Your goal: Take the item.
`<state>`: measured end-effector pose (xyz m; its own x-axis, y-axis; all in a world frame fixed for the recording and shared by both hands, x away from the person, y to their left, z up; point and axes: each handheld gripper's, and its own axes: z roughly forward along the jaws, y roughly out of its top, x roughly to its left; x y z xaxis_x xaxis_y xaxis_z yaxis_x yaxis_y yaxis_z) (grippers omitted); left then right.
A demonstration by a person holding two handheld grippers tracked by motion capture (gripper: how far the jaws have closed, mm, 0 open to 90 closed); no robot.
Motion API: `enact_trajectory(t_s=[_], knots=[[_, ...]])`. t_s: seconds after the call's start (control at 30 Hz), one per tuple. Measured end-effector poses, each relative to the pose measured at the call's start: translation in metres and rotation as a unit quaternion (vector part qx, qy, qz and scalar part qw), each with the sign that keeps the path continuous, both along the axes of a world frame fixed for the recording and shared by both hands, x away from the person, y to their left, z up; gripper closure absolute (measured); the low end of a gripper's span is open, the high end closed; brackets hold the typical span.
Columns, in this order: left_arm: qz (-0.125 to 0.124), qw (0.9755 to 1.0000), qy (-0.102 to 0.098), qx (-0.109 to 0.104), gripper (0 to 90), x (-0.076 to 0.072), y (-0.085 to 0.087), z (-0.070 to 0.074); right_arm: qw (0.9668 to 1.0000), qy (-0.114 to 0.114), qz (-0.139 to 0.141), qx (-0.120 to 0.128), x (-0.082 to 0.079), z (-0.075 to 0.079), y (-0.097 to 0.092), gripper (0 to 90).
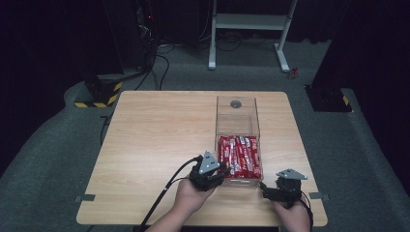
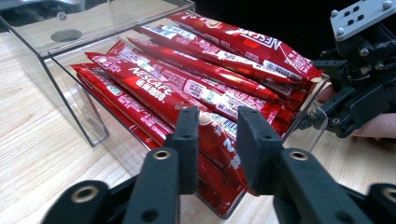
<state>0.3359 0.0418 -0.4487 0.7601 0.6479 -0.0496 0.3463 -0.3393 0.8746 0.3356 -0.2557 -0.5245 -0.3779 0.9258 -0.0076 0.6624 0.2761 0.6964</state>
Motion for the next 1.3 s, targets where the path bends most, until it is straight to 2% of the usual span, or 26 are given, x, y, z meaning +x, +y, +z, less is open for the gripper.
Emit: enact_trajectory(t_s=[0.13,0.4,0.57,0.83,1.3], knots=[[0.002,1.0,0.0,0.0,79.6,-0.001,0.001,-0.001,1.0,0.0,0.0,0.0,0.0,0.0,0.0,8.7],[0.006,0.9999,0.006,-0.007,88.4,-0.001,0.002,-0.005,1.0,0.0,0.0,0.0,0.0,0.0,0.0,8.7],[0.009,0.9997,0.01,-0.019,90.0,0.0,0.004,-0.007,1.0,0.0,0.0,0.0,0.0,0.0,0.0,8.7],[0.017,0.9994,-0.003,-0.029,90.0,-0.003,0.009,-0.002,1.0,0.0,0.0,0.0,0.0,0.0,0.0,8.7],[0.022,0.9985,-0.011,-0.05,90.0,-0.004,0.016,0.005,1.0,0.0,0.0,0.0,0.0,0.0,0.0,8.7]])
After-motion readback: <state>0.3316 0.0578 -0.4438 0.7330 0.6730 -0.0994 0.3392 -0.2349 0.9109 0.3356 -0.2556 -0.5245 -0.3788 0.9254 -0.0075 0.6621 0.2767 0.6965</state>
